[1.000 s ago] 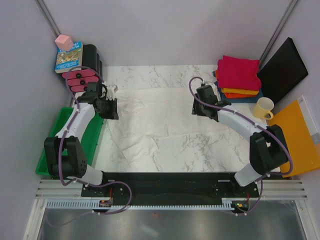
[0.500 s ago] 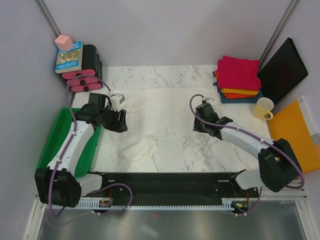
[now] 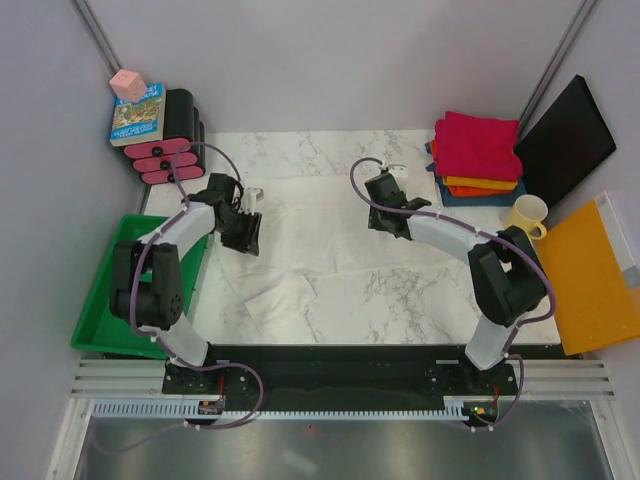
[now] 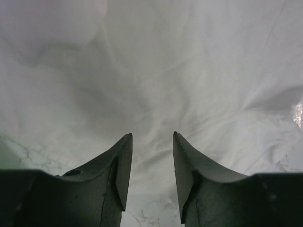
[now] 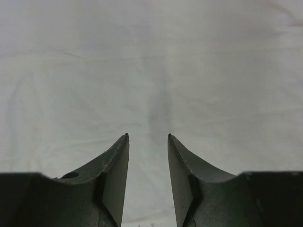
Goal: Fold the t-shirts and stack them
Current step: Fold the flattened tshirt in 1/3 of the way
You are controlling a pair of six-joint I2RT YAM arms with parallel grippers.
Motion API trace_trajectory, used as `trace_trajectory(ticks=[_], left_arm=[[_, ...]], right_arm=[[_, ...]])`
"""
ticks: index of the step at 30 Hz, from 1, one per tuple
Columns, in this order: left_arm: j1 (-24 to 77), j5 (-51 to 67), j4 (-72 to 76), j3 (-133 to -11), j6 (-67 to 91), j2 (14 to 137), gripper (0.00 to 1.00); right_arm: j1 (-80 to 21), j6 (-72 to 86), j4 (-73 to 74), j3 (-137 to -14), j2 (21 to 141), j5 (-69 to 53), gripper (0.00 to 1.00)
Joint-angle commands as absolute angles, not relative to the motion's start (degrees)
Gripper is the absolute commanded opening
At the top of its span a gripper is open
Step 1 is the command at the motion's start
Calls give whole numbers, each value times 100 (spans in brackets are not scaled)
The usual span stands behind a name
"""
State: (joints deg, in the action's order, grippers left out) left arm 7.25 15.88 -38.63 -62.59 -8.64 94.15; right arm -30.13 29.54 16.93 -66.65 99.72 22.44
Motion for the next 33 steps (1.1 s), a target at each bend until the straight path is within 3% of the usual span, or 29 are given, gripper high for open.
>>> trace_trajectory(ticks=[1,13,26,33], left_arm=[[756,1302,-3429,-6600,-1054,10010,46],[747,422,-3313,-7461,-1037,11416,43],[589,361,-4060,-9719,-1037,12857,43],[545,561,-4157,-10178,-985,12807,45]], right_arm=[[-2980,2874,1775,-7101,10414,2391,45],[-2681,2900,1907,-7847,11557,1706,46],[-2101,2786,2452,-9553,13041,1073,46],[-2057,2760,2479,-10020,13140,888,45]])
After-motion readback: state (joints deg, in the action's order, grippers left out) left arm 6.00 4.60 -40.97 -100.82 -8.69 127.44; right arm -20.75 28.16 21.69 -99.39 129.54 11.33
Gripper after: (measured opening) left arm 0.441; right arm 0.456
